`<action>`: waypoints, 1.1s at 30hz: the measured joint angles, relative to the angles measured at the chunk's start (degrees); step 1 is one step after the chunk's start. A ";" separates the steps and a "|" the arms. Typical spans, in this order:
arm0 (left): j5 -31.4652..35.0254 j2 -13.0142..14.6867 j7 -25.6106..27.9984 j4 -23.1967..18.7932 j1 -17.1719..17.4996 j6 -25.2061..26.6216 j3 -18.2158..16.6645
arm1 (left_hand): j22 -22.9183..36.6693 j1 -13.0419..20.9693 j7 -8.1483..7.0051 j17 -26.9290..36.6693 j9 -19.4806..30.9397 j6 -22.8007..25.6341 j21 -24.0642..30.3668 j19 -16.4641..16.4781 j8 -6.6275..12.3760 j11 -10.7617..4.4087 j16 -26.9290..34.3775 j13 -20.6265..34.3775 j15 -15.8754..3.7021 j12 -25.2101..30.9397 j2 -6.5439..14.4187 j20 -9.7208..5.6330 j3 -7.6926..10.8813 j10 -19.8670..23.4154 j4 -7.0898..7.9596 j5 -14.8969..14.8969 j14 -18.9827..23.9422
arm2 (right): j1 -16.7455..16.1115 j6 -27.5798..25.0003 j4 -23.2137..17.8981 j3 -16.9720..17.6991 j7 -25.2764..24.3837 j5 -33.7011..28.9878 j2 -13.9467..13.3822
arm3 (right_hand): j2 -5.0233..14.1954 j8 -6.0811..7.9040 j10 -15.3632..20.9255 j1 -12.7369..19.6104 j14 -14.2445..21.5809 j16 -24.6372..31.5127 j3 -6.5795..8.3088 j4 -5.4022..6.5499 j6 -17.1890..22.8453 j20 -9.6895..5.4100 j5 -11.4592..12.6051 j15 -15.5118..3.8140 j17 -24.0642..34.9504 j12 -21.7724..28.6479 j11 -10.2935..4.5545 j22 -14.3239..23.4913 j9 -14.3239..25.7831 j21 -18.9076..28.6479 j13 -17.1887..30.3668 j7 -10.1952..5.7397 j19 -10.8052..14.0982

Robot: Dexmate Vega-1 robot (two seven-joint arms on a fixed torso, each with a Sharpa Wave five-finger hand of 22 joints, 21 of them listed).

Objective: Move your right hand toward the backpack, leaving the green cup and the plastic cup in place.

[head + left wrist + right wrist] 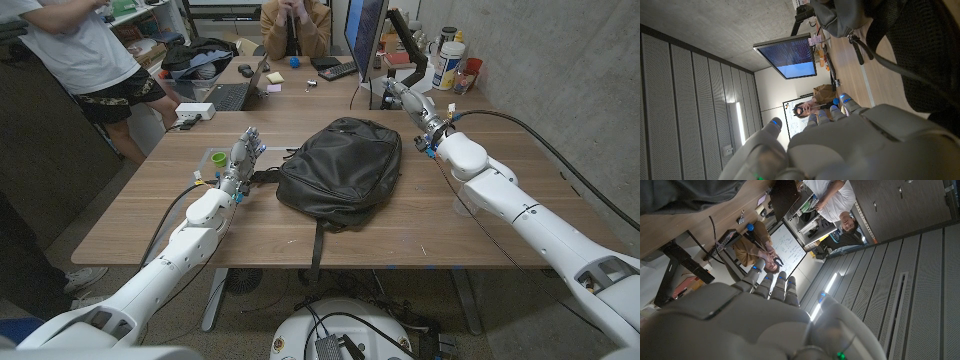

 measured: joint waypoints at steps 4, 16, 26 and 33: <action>0.02 0.07 0.06 -0.12 0.09 0.00 0.01 | 0.00 0.00 0.00 0.00 0.00 0.00 0.00 0.00 0.00 0.00 0.00 0.00 0.00 0.00 0.00 0.00 0.00 0.00 0.00 0.00 0.00 | 0.07 0.47 -0.23 -0.20 -0.04 -1.01 -0.10 | 0.00 0.00 0.00 0.00 0.00 0.00 0.00 0.00 0.00 0.00 0.00 0.00 0.00 0.00 0.00 0.00 0.00 0.00 0.00 0.00 0.00; 0.07 0.18 0.12 -0.24 0.20 0.09 0.04 | 0.00 0.00 0.00 0.00 0.00 0.00 0.00 0.00 0.00 0.00 0.00 0.00 0.00 0.00 0.00 0.00 0.00 0.00 0.00 0.00 0.00 | 0.52 1.83 -0.96 -0.90 0.00 -3.65 -0.12 | 0.00 0.00 0.00 0.00 0.00 0.00 0.00 0.00 0.00 0.00 0.00 0.00 0.00 0.00 0.00 0.00 0.00 -0.24 0.00 0.00 0.00; 0.07 0.25 0.05 -0.27 0.22 0.24 0.04 | 0.00 0.00 0.00 0.00 0.00 0.00 0.00 0.00 0.00 0.00 0.00 0.00 0.00 0.00 0.00 0.00 0.00 0.00 0.00 0.00 0.00 | 0.90 2.31 -1.36 -1.36 -0.20 -6.27 -0.29 | 0.00 0.00 0.00 0.00 0.00 0.00 0.00 0.00 0.00 0.00 0.00 0.00 0.00 0.00 0.00 0.00 0.00 -0.45 0.00 0.00 0.00; 0.06 0.26 0.00 -0.27 0.21 0.30 0.06 | 0.00 0.00 0.00 0.00 0.00 0.00 0.00 0.00 0.00 0.00 0.00 0.00 0.00 0.00 0.00 0.00 0.00 0.00 0.00 0.00 0.00 | 1.08 2.43 -1.80 -1.64 -0.57 -8.36 -0.61 | 0.00 0.00 0.00 0.00 0.00 0.00 0.00 0.00 0.00 0.00 0.00 0.00 0.00 0.00 0.00 0.00 0.00 -0.45 0.00 0.00 0.00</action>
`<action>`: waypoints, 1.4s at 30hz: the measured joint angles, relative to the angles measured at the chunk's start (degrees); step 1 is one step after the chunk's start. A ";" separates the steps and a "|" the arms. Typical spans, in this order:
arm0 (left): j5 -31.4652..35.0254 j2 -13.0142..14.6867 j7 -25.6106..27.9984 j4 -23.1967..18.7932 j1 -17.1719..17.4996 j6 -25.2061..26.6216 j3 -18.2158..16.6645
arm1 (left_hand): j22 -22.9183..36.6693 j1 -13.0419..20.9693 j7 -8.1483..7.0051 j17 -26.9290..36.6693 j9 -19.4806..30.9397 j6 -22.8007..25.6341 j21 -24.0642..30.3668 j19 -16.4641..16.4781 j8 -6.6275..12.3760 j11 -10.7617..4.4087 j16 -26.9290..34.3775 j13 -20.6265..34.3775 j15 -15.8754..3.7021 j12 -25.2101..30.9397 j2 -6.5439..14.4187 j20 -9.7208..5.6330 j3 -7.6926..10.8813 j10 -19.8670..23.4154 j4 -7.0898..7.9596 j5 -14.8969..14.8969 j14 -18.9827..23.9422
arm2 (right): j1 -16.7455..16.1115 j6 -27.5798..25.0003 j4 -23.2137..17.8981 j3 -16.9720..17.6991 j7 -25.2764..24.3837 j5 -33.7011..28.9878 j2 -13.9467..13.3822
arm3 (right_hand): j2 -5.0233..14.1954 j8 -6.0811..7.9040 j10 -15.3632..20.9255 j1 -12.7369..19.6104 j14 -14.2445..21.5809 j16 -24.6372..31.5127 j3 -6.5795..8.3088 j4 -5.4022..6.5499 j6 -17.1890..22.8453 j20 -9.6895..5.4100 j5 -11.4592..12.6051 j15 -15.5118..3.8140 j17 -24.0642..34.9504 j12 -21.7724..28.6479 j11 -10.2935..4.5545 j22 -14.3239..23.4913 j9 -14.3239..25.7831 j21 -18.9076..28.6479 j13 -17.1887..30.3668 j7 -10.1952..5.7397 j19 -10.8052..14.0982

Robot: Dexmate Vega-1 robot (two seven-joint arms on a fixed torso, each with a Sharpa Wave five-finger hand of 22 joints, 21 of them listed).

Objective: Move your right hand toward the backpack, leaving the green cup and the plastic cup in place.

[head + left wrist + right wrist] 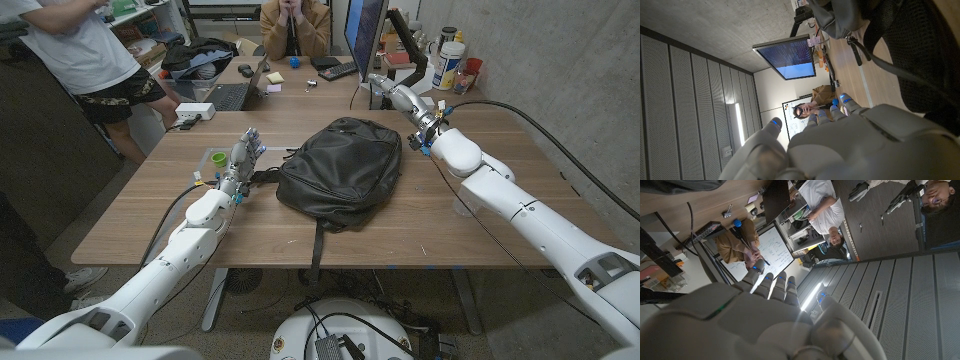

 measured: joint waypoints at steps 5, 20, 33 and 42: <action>0.00 0.00 -0.04 0.00 -0.05 0.03 0.03 | 0.00 0.00 0.00 0.00 0.00 0.00 0.00 0.00 0.00 0.00 0.00 0.00 0.00 0.00 0.00 0.00 0.00 0.00 0.00 0.00 0.00 | 0.13 0.05 -0.64 -0.24 -0.41 -1.84 -0.38 | 0.00 0.00 0.00 0.00 0.00 0.00 0.00 0.00 0.00 0.00 0.00 0.00 0.00 0.00 0.00 0.00 0.00 0.00 0.00 0.00 0.00; -0.05 -0.02 -0.09 0.00 -0.07 0.09 0.06 | 0.00 0.00 0.00 0.00 0.00 0.00 0.00 0.00 0.00 0.00 0.00 0.00 0.00 0.00 0.00 0.00 0.00 0.00 0.00 0.00 0.00 | 0.20 -0.10 -1.81 -0.70 -1.73 -6.49 -0.98 | 0.00 0.00 0.00 0.00 0.00 0.00 0.00 0.00 0.00 0.00 0.00 0.00 0.00 0.00 0.00 0.00 0.00 -0.38 0.00 0.00 0.00; -0.13 -0.02 -0.14 0.00 0.07 0.09 0.05 | 0.00 0.00 0.00 0.00 0.00 0.00 -0.44 0.00 0.00 0.00 0.00 0.00 0.00 0.00 0.00 0.00 0.00 0.00 0.00 0.00 0.00 | 0.20 -1.56 -4.09 -1.44 -3.35 -12.51 -2.15 | 0.00 0.00 0.61 0.00 0.20 0.00 0.00 0.00 0.31 0.00 0.00 -0.20 0.00 0.00 -0.61 0.00 0.00 -0.68 0.00 -0.31 0.00; -0.23 0.09 -0.17 -0.16 0.35 0.04 -0.06 | 0.00 0.00 0.00 0.00 0.00 0.00 -0.44 0.00 0.00 0.00 0.00 0.00 0.00 0.00 0.00 0.00 0.00 0.00 0.00 0.00 0.00 | 0.20 -3.08 -5.76 -1.95 -3.98 -16.45 -2.84 | 0.23 0.00 0.93 0.23 0.32 0.00 0.00 0.00 0.31 0.00 0.00 -0.32 0.00 0.00 -0.30 0.00 0.00 -0.82 0.00 -0.31 0.00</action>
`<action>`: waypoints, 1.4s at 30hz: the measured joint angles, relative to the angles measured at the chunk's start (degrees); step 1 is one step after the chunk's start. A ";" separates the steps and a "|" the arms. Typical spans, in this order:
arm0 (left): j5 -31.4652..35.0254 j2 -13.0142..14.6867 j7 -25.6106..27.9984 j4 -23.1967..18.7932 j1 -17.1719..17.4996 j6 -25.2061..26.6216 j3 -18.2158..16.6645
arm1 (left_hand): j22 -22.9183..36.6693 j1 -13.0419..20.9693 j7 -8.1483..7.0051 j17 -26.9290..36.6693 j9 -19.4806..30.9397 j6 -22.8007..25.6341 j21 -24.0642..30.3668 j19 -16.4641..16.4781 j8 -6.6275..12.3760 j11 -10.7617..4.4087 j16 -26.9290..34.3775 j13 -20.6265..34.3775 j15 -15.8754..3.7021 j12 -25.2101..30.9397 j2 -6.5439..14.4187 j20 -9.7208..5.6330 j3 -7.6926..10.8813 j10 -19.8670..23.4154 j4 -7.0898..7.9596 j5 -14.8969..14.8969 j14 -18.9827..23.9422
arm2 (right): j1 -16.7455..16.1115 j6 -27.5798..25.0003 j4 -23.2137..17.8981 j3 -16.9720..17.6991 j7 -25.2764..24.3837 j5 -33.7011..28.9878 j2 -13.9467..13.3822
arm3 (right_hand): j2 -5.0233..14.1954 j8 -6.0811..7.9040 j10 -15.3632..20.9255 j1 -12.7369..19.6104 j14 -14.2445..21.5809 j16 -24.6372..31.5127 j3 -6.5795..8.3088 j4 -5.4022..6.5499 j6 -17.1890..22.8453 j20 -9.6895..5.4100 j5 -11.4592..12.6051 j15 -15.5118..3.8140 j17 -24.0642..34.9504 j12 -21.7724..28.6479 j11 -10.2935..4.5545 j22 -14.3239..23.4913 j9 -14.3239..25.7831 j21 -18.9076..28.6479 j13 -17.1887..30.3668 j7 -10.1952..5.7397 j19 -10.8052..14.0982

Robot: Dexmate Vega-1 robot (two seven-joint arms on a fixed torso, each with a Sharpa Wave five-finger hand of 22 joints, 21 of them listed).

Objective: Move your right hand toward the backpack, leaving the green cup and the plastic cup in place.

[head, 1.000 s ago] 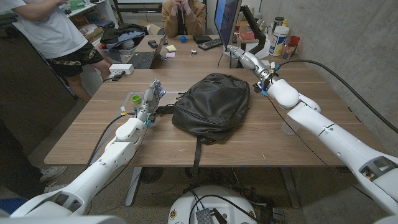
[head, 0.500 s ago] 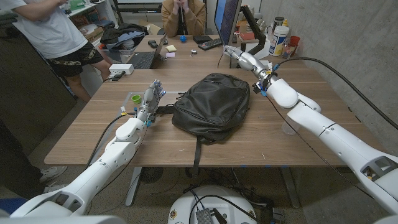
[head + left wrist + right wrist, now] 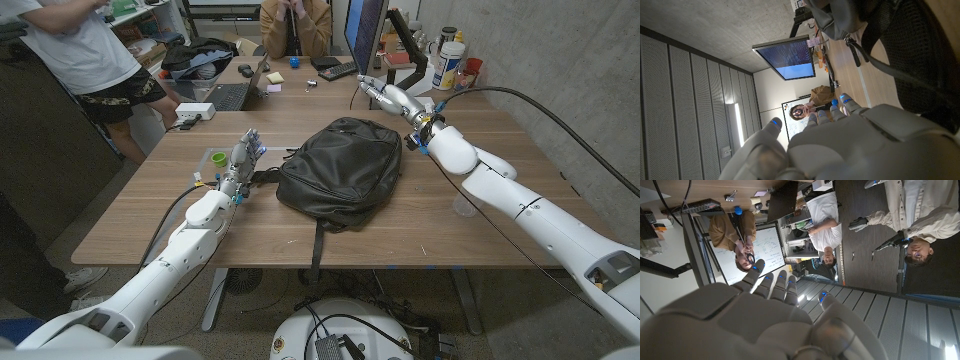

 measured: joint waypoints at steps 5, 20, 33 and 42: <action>-0.07 0.09 -0.03 -0.13 0.16 -0.07 -0.08 | 0.00 0.00 0.00 0.00 0.00 0.00 0.00 0.00 0.00 0.00 0.00 0.00 0.00 0.00 0.00 0.00 0.00 0.00 0.00 0.00 0.00 | 0.00 -0.94 -1.29 -0.15 -0.10 -1.64 -0.49 | 0.00 0.00 0.00 0.00 0.00 0.00 0.00 0.00 0.00 0.00 0.00 0.00 0.00 0.00 0.00 0.00 0.00 0.00 0.00 0.00 0.00; -0.26 0.29 -0.20 -0.46 0.52 -0.13 -0.16 | 0.00 0.00 0.00 0.00 0.00 0.00 0.00 0.00 0.00 0.00 0.00 0.00 0.00 0.00 0.00 0.00 0.00 0.00 0.00 0.00 0.00 | -0.81 -4.48 -5.59 0.22 0.01 -5.73 -2.40 | 0.00 0.00 0.00 0.00 0.00 0.00 0.00 0.00 0.00 0.00 0.00 0.00 0.00 0.00 0.00 0.00 0.00 -0.62 0.00 0.00 0.00; -0.32 0.33 -0.34 -0.54 0.59 -0.16 -0.20 | 0.00 0.00 0.00 0.00 0.00 0.00 0.00 0.00 0.00 0.00 0.00 0.00 0.00 0.00 0.00 0.00 0.00 0.00 0.00 0.00 0.00 | -0.92 -6.87 -7.47 -0.10 0.34 -9.21 -3.29 | 0.23 0.00 -0.04 0.23 -0.01 0.00 0.00 0.00 0.00 0.00 0.00 0.01 0.00 0.00 0.03 0.00 0.00 -0.85 0.00 0.00 0.00; -0.40 0.36 -0.50 -0.54 0.63 -0.16 -0.24 | 0.00 0.00 0.00 0.00 0.00 0.00 0.00 0.00 0.00 0.00 0.00 0.00 0.00 0.00 0.00 0.00 -0.17 0.00 0.17 0.00 0.00 | -0.44 -7.97 -7.93 -1.04 0.64 -11.88 -3.46 | 0.22 0.00 -0.26 0.22 -0.01 0.00 0.23 -0.23 -0.22 0.00 0.00 0.01 0.00 0.00 -0.19 0.00 0.00 -0.85 0.00 -0.21 0.00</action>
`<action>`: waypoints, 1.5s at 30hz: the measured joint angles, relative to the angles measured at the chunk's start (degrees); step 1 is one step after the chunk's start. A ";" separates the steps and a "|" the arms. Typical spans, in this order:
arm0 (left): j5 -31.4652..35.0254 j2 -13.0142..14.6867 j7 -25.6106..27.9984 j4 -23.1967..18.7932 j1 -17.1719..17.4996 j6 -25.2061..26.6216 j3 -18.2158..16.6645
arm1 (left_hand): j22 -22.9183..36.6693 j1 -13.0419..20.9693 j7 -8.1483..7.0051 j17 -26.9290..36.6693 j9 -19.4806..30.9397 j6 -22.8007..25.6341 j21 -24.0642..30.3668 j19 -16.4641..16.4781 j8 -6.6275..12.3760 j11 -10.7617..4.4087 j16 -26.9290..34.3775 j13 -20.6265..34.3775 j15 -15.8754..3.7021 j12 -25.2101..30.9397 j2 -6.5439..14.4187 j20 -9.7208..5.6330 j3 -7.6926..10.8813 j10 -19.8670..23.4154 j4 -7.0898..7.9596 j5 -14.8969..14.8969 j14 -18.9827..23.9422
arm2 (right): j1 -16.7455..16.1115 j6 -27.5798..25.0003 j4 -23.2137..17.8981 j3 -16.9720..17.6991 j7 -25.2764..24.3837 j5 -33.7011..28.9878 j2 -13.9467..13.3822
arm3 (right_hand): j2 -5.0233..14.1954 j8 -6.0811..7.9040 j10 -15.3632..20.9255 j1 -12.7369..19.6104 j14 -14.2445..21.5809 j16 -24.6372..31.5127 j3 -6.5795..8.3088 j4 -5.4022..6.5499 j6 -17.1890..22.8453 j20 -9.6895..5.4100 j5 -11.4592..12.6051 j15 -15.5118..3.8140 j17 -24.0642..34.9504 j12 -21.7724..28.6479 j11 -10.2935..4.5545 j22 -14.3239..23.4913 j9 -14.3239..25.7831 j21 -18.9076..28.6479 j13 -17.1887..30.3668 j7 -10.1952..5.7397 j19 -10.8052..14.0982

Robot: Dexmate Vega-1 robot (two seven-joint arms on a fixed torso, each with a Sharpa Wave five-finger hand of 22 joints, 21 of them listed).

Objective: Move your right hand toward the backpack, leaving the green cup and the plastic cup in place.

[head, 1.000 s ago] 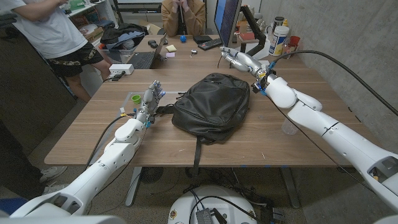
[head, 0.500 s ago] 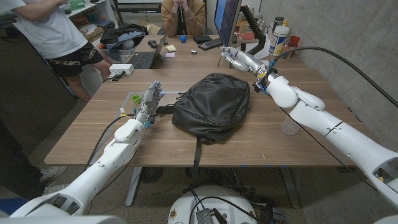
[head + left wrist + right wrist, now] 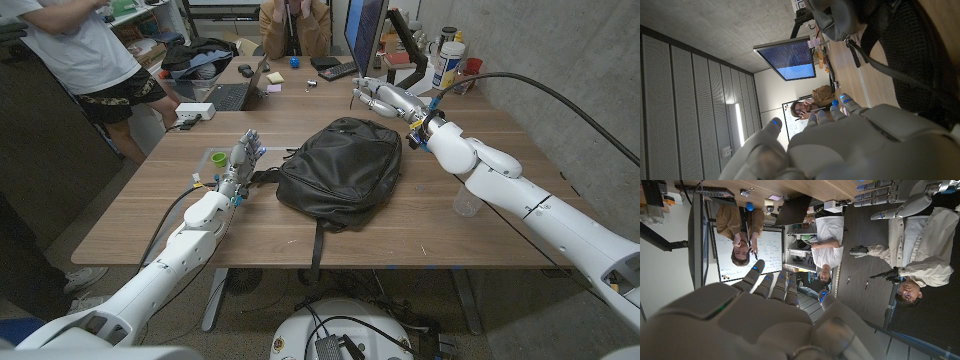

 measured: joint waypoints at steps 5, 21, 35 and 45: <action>-0.07 0.00 -0.08 0.18 0.00 -0.08 -0.04 | 0.00 0.00 0.00 0.00 0.00 0.00 0.00 0.00 0.00 0.00 0.00 0.00 0.00 0.00 0.00 0.00 0.00 0.00 0.00 0.00 0.00 | 0.31 -0.63 -0.52 -0.54 0.30 -1.65 -0.11 | 0.00 0.00 0.00 0.00 0.00 0.00 0.00 0.00 0.00 0.00 -0.45 0.00 0.00 0.00 0.00 0.00 0.00 0.00 0.00 0.00 0.00; -0.27 -0.06 -0.56 1.22 -0.25 -0.24 -0.10 | 0.00 0.00 0.00 0.00 0.00 0.00 -0.39 0.00 0.00 0.00 0.00 0.00 0.00 0.00 0.00 0.00 0.00 0.00 0.00 0.00 0.00 | 1.19 -2.42 -1.41 -2.00 1.02 -6.23 -0.23 | 0.21 0.00 0.02 0.56 0.00 0.00 0.00 0.00 0.22 0.00 -0.45 0.00 0.00 0.00 -0.01 0.00 0.30 0.00 0.00 -0.22 0.00; -0.33 -0.28 -0.85 2.00 -0.63 -0.27 -0.10 | 0.00 0.00 0.00 0.00 0.00 0.00 -0.38 0.00 0.00 0.00 0.00 0.00 0.00 0.00 0.00 0.00 -0.24 0.00 -0.24 0.00 0.00 | 2.03 -2.65 -0.85 -3.01 1.73 -8.14 0.14 | 0.20 0.00 0.02 0.56 0.00 0.00 0.00 0.00 0.22 -0.10 -0.45 0.00 0.00 0.00 -0.01 0.00 0.29 -0.22 0.00 -0.21 0.73; -0.35 -0.51 -0.92 2.61 -0.98 -0.27 0.00 | 0.00 0.00 0.00 0.00 0.00 0.00 -0.38 0.00 0.00 0.00 0.00 0.00 0.00 0.00 0.00 0.00 -0.24 0.00 -0.24 0.00 0.00 | 2.17 -2.81 -0.90 -3.38 2.22 -8.88 0.20 | 0.20 0.00 0.02 0.56 0.00 0.00 0.00 0.00 0.22 -0.10 -0.45 0.00 0.13 0.00 -0.01 0.00 0.29 -0.22 0.00 -0.21 0.73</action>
